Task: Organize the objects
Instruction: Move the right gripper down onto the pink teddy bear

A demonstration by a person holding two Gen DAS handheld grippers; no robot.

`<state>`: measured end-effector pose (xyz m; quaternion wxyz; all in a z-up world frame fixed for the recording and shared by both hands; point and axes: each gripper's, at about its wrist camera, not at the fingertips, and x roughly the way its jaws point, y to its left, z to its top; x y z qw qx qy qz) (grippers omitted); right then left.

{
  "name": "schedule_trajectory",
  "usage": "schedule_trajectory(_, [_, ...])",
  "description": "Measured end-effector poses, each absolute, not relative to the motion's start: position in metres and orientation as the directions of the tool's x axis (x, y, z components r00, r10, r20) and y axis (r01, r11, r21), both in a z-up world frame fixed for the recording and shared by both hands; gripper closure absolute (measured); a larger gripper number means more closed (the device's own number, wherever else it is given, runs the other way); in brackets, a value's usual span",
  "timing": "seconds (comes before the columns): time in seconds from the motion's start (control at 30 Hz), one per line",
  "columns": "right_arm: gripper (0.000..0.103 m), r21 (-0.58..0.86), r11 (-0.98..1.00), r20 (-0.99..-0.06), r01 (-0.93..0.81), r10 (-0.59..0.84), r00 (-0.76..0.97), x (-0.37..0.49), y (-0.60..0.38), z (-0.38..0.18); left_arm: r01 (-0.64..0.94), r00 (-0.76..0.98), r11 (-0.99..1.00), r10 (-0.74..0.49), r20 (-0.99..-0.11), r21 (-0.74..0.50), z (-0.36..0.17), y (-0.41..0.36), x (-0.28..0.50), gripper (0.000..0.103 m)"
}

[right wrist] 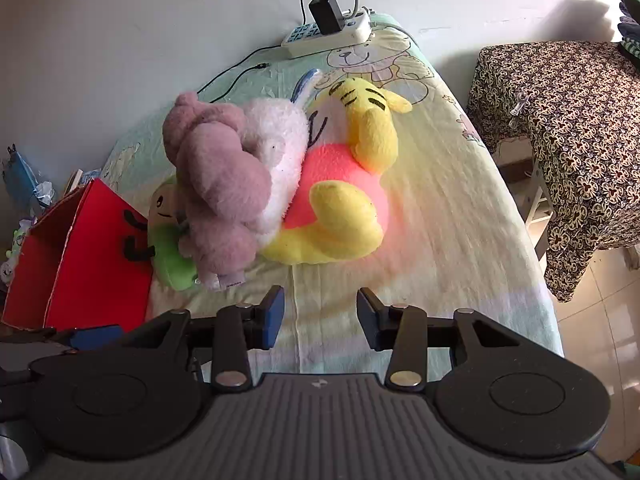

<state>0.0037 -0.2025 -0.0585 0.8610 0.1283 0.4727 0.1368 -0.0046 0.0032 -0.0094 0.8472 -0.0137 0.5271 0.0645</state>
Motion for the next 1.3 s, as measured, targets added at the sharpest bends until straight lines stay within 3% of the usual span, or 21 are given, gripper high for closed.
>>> schedule_trajectory(0.7, [0.059, 0.382, 0.917, -0.745, -0.112, 0.378, 0.549, -0.003, -0.223, -0.049, -0.063, 0.523, 0.998, 0.010, -0.853, -0.027, 0.013, -0.012, -0.017, 0.002])
schedule_trajectory(0.93, [0.059, 0.447, 0.875, -0.609, -0.186, 0.450, 0.653, 0.020, -0.236, -0.012, -0.002, 0.652, 0.973, -0.175, -0.738, -0.232, 0.043, 0.007, -0.004, 0.002])
schedule_trajectory(1.03, [0.059, 0.476, 0.842, -0.563, -0.253, 0.513, 0.647, 0.039, -0.229, -0.003, -0.006, 0.641, 0.947, -0.242, -0.728, -0.320, 0.038, 0.011, 0.010, 0.002])
schedule_trajectory(1.3, [0.059, 0.514, 0.790, -0.580, -0.333, 0.607, 0.543, 0.086, -0.193, -0.016, -0.024, 0.597, 0.892, -0.349, -0.722, -0.451, 0.022, 0.021, 0.033, 0.005])
